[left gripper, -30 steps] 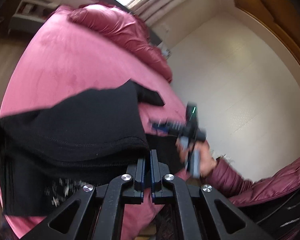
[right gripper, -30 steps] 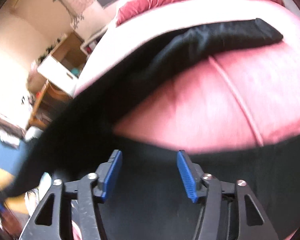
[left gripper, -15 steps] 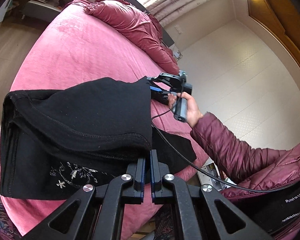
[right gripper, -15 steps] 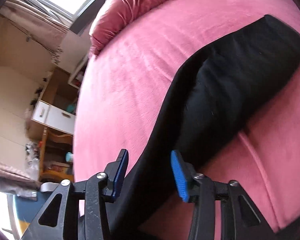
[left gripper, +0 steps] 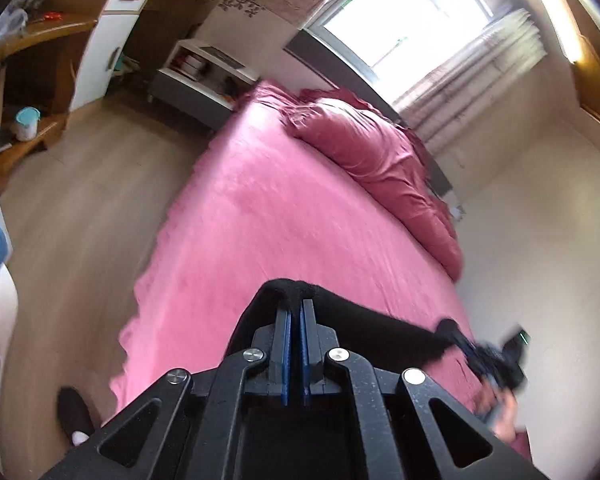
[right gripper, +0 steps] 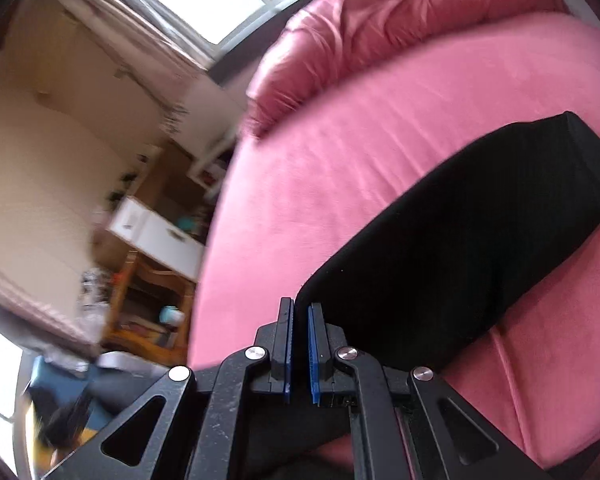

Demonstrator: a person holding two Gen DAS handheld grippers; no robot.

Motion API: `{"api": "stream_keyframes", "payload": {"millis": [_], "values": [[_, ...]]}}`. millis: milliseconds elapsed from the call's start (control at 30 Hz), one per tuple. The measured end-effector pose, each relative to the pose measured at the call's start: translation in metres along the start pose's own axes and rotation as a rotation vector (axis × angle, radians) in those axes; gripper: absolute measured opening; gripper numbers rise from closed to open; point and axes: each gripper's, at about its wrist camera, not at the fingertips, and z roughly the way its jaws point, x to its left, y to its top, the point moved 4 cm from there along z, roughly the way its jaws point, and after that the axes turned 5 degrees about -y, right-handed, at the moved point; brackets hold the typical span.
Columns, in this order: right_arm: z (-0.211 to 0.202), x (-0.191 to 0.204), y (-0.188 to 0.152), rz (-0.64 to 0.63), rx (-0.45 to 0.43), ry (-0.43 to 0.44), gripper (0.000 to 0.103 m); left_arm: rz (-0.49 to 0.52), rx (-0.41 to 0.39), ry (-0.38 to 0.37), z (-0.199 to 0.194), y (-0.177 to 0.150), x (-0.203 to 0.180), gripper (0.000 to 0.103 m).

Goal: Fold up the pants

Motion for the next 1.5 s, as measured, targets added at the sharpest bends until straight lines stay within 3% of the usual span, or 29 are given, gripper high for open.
{"api": "stream_keyframes", "payload": {"millis": [133,267,567,867,1100,1167,1267,1500], "values": [[-0.049,0.005,-0.044,-0.044,-0.007,0.048,0.007,0.069,0.011,0.049,0.008,0.006,-0.013,0.004],[-0.084,-0.012,-0.101,-0.033,0.014,0.065,0.007,0.123,0.022,0.039,0.004,-0.012,-0.025,0.004],[-0.091,-0.054,-0.205,-0.003,0.153,-0.012,0.006,0.033,0.090,0.034,-0.040,-0.113,0.014,0.004],[-0.083,-0.074,-0.248,-0.008,0.221,-0.085,0.006,-0.135,0.180,0.110,-0.047,-0.200,0.072,0.004],[-0.080,-0.093,-0.259,-0.020,0.245,-0.119,0.006,-0.217,0.229,0.137,-0.046,-0.226,0.092,0.005],[-0.078,-0.099,-0.262,-0.012,0.251,-0.127,0.006,-0.262,0.236,0.137,-0.049,-0.230,0.098,0.014],[-0.072,-0.098,-0.263,-0.008,0.255,-0.139,0.006,-0.355,0.217,0.087,-0.061,-0.233,0.104,0.025],[-0.060,-0.099,-0.265,0.002,0.271,-0.161,0.006,-0.526,0.150,-0.051,-0.091,-0.239,0.101,0.029]]}}
